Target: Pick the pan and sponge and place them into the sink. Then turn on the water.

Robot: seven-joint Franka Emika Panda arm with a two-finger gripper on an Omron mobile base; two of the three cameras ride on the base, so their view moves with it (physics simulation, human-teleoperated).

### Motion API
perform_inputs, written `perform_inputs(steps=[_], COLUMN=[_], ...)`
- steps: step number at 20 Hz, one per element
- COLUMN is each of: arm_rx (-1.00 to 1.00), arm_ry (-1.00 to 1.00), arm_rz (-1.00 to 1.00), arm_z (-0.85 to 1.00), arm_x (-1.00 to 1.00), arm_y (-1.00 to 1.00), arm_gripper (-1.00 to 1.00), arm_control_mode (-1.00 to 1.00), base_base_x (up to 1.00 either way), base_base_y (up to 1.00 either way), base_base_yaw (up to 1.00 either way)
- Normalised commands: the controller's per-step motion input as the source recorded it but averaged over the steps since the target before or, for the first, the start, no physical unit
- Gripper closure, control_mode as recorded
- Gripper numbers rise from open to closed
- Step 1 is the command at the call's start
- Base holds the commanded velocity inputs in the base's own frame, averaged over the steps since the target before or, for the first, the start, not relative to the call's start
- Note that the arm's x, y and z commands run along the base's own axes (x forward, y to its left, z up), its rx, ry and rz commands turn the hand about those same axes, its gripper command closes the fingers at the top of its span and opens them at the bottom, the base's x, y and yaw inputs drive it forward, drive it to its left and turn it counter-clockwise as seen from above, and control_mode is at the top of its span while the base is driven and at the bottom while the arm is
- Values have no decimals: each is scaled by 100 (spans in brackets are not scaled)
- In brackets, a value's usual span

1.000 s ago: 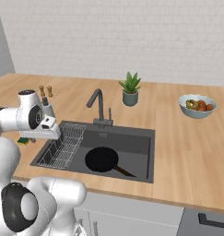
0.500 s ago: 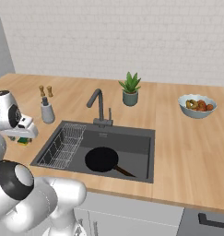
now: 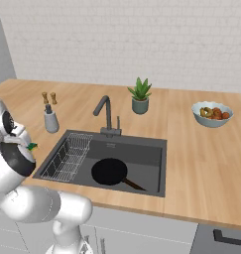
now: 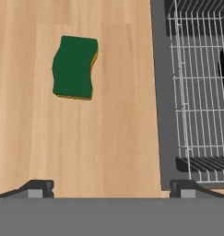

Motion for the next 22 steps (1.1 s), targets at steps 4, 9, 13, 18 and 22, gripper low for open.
perform_inputs(steps=[4, 9, 13, 18, 22], arm_rx=[10, 1, 1, 2, 6], arm_ry=[-2, 0, -7, -2, 0], arm_rz=[0, 0, 0, 0, 0], arm_z=[-24, -31, -27, -18, -12], arm_x=[32, 18, 9, 22, 38], arm_y=[0, 13, 9, 0, 0], arm_gripper=[-100, -100, -100, -100, -100], arm_control_mode=[-100, -100, -100, -100, -100], base_base_x=[0, 0, 0, 0, 0], base_base_y=[0, 0, 0, 0, 0], base_base_yaw=[0, 0, 0, 0, 0])
